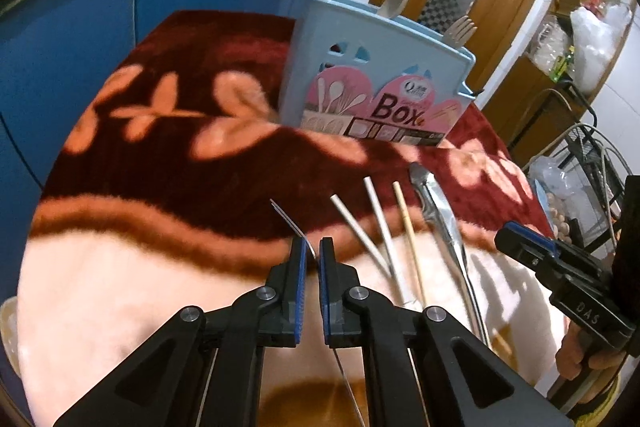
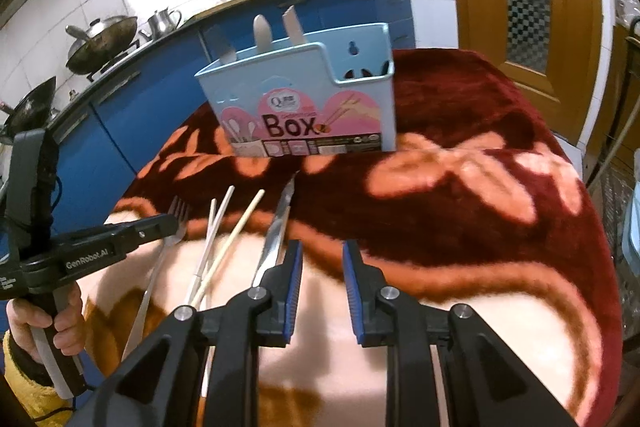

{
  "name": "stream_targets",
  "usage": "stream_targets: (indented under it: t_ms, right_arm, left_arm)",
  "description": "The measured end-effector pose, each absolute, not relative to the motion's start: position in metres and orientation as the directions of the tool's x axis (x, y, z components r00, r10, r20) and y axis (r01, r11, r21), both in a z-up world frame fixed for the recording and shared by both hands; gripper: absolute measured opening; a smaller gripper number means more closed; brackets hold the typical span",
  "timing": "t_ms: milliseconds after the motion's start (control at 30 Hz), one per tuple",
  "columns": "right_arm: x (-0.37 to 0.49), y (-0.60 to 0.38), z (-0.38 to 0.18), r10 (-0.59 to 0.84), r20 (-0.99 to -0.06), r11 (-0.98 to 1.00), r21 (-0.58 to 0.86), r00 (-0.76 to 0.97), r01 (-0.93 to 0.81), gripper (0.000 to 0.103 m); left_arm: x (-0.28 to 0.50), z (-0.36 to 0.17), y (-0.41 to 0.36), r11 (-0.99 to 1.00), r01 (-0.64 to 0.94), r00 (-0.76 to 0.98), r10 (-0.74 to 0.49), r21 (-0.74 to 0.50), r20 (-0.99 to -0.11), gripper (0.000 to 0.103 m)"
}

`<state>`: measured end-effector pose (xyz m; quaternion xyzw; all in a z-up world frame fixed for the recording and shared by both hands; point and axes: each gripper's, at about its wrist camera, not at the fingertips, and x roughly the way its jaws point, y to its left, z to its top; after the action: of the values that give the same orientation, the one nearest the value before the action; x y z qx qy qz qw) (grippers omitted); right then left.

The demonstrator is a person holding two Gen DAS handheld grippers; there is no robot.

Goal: Organize utensils

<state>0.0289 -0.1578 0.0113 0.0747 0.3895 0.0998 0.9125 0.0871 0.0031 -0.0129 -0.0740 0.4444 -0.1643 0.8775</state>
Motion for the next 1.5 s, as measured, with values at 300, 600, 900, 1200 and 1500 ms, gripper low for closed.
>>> stream_targets:
  t_ms: [300, 600, 900, 1200, 1500]
  right_arm:
    - [0.050, -0.143, 0.010, 0.274, -0.751, 0.962, 0.214, 0.601, -0.171, 0.028]
    - [0.083, -0.131, 0.003, 0.306, -0.820, 0.951, 0.239, 0.484, -0.196, 0.029]
    - [0.108, -0.132, -0.006, 0.341, -0.854, 0.940, 0.303, 0.393, -0.157, 0.029]
    - [0.102, -0.140, -0.005, 0.430, -0.816, 0.902, 0.404, 0.387, -0.150, 0.011]
    - [0.070, -0.159, 0.023, 0.488, -0.680, 0.861, 0.478, 0.547, -0.173, 0.010]
  left_arm:
    - [0.092, -0.015, 0.004, 0.947, 0.217, 0.536, -0.320, -0.239, -0.781, 0.021]
    - [0.108, -0.017, 0.008, 0.922, 0.231, 0.422, -0.382, -0.310, -0.822, 0.018]
    - [0.119, -0.019, 0.013, 0.897, 0.213, 0.351, -0.440, -0.387, -0.826, 0.009]
    - [0.109, -0.010, 0.014, 0.864, 0.223, 0.402, -0.504, -0.452, -0.764, 0.006]
    - [0.086, 0.021, 0.014, 0.851, 0.296, 0.526, -0.524, -0.434, -0.670, 0.003]
